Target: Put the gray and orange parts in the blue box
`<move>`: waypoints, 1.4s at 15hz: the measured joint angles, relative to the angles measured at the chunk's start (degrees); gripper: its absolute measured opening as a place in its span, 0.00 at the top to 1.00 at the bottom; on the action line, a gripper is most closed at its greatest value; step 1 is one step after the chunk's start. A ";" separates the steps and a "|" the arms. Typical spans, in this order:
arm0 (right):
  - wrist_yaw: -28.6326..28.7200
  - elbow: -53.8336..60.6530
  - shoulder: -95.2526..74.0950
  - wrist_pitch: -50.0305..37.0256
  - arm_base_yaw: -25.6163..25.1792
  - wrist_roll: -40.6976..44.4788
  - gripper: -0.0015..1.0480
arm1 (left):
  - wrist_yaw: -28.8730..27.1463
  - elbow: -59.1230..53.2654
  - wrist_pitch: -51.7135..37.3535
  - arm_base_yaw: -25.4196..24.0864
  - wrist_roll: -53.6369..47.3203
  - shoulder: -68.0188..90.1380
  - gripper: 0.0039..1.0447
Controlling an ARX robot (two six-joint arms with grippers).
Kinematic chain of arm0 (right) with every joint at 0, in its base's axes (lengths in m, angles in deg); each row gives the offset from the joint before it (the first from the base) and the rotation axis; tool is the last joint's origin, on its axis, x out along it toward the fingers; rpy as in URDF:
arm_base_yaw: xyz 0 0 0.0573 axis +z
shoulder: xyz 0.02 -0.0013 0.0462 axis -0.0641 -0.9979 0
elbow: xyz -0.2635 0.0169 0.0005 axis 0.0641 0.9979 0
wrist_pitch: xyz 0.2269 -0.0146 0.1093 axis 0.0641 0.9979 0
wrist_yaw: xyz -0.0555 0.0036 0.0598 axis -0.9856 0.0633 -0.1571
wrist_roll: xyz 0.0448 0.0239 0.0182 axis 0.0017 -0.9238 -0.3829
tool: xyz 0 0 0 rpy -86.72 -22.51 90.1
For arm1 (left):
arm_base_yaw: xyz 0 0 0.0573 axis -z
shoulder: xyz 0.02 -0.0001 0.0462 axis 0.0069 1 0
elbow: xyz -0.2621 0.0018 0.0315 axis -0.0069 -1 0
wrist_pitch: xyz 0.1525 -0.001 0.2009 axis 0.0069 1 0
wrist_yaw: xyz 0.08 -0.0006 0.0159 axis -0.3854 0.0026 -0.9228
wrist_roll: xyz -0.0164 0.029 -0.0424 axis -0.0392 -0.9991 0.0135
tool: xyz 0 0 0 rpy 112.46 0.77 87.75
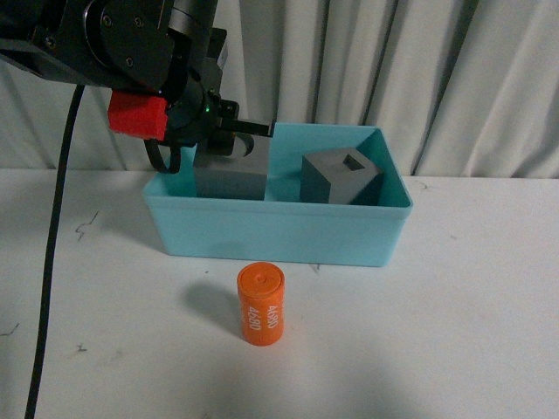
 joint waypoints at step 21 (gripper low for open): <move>-0.02 0.00 0.00 -0.02 0.26 0.00 0.06 | 16.24 -87.76 -14.53 -18.73 -1.25 -107.71 0.99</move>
